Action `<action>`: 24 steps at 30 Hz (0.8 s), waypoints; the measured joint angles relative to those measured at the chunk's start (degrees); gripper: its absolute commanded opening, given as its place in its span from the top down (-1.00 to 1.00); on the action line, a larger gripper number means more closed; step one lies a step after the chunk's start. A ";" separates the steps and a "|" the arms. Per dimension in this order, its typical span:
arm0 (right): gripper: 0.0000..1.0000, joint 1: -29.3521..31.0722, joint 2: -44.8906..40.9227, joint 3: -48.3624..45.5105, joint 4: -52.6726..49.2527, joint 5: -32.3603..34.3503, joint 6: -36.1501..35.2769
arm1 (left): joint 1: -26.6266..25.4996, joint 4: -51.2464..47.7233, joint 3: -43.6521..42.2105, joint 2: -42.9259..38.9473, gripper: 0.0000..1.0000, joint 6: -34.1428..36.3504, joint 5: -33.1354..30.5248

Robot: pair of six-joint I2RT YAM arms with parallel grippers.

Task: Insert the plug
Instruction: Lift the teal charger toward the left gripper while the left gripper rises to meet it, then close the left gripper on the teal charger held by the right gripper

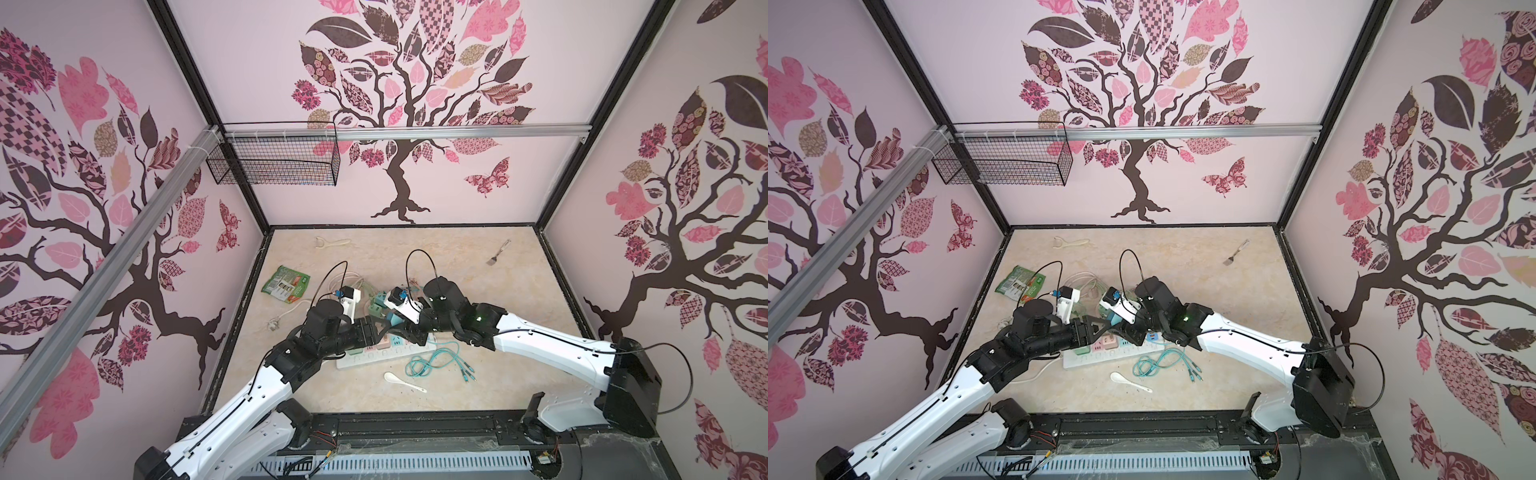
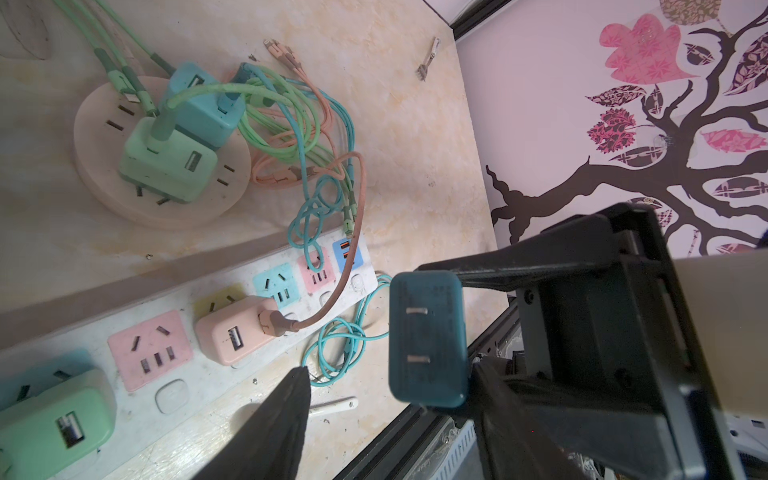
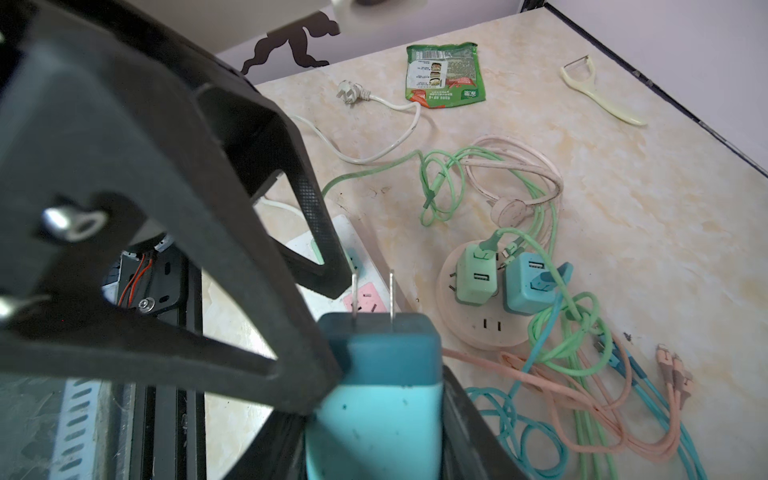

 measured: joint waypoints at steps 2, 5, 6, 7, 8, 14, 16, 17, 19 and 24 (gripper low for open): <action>0.43 0.31 -0.04 0.00 0.02 -0.55 -0.26 | -0.02 0.57 0.00 0.48 -0.24 0.02 0.31; 0.43 0.94 -0.15 0.00 0.11 -1.22 -0.50 | -0.02 1.16 0.00 0.70 -0.16 0.00 0.79; 0.43 1.05 -0.15 0.00 0.13 -1.36 -0.61 | -0.02 1.27 0.00 0.70 -0.12 0.00 0.90; 0.44 1.27 -0.15 0.00 0.11 -1.53 -0.70 | -0.02 1.38 0.00 0.70 -0.09 -0.02 0.98; 0.43 1.33 -0.15 0.00 0.13 -1.70 -0.72 | -0.02 1.51 0.00 0.70 -0.06 -0.04 1.14; 0.42 1.68 -0.17 -0.09 0.68 -1.84 -0.92 | -0.02 2.25 0.00 0.74 0.11 -0.33 2.05; 0.42 1.68 -0.17 -0.13 0.96 -1.60 -1.01 | -0.02 2.67 0.00 0.92 0.16 -0.35 2.60; 0.42 1.68 -0.17 -0.15 1.07 -1.42 -1.11 | -0.02 2.80 0.00 1.01 0.18 -0.35 2.75; 0.41 1.68 -0.35 -0.42 1.49 -1.03 -1.33 | -0.02 3.13 0.00 1.07 0.20 -0.35 3.10; 0.42 1.73 -0.83 -0.87 1.92 0.11 -1.77 | 0.00 3.56 0.00 1.14 0.41 -0.70 3.98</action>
